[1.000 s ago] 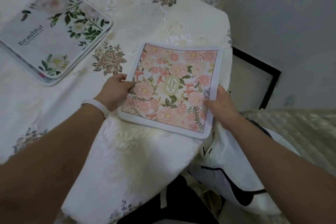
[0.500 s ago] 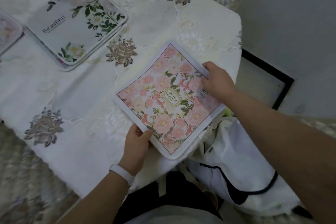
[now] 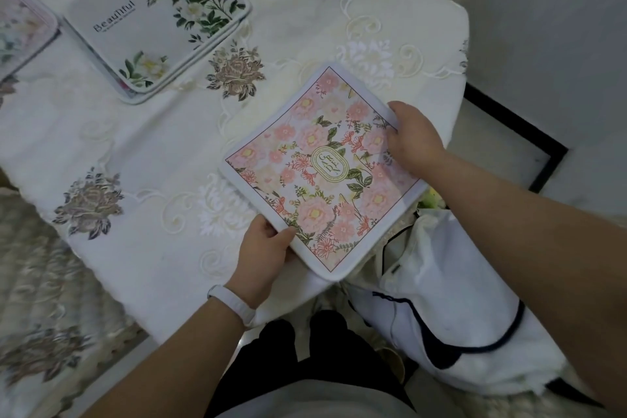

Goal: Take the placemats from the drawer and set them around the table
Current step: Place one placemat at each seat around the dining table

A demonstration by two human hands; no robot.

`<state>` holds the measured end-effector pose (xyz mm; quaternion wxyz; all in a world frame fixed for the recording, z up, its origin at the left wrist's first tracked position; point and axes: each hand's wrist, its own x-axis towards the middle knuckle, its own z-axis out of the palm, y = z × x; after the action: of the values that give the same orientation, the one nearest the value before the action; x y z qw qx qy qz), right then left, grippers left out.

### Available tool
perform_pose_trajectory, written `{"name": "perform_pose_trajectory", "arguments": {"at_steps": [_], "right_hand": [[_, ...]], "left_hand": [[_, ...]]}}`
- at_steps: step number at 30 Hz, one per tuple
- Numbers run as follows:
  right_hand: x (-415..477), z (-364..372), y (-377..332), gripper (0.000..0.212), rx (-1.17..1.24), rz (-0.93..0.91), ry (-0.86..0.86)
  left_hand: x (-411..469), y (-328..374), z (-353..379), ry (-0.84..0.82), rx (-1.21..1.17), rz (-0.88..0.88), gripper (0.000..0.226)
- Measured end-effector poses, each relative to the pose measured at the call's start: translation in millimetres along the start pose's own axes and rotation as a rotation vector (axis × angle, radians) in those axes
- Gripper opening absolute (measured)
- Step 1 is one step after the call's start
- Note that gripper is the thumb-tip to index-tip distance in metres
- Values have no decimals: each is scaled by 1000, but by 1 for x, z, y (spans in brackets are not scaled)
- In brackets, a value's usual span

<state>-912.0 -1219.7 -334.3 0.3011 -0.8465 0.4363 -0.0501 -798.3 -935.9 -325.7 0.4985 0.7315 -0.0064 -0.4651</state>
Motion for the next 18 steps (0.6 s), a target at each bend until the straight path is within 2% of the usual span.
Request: {"name": "perform_pose_trajectory", "arguments": {"at_steps": [2, 5, 8, 10, 12, 15, 18], "right_hand": [[0, 2, 4, 35, -25, -2, 10], [-6, 5, 9, 49, -91, -23, 48], [-22, 12, 4, 49, -182, -109, 57], [-36, 21, -4, 49, -275, -205, -6], [-48, 33, -13, 53, -377, -313, -131], [-53, 52, -27, 63, -445, -473, -276], [-42, 67, -43, 65, -485, -548, -327]], "left_hand": [[0, 1, -1, 38, -4, -14, 22], [0, 2, -3, 218, 76, 25, 28], [3, 2, -8, 358, 343, 262, 47], [10, 1, -7, 319, 647, 527, 52], [20, -2, 2, 199, 931, 685, 59], [40, 1, 18, 62, 1155, 698, 67], [65, 11, 23, 34, 1245, 711, 64]]}}
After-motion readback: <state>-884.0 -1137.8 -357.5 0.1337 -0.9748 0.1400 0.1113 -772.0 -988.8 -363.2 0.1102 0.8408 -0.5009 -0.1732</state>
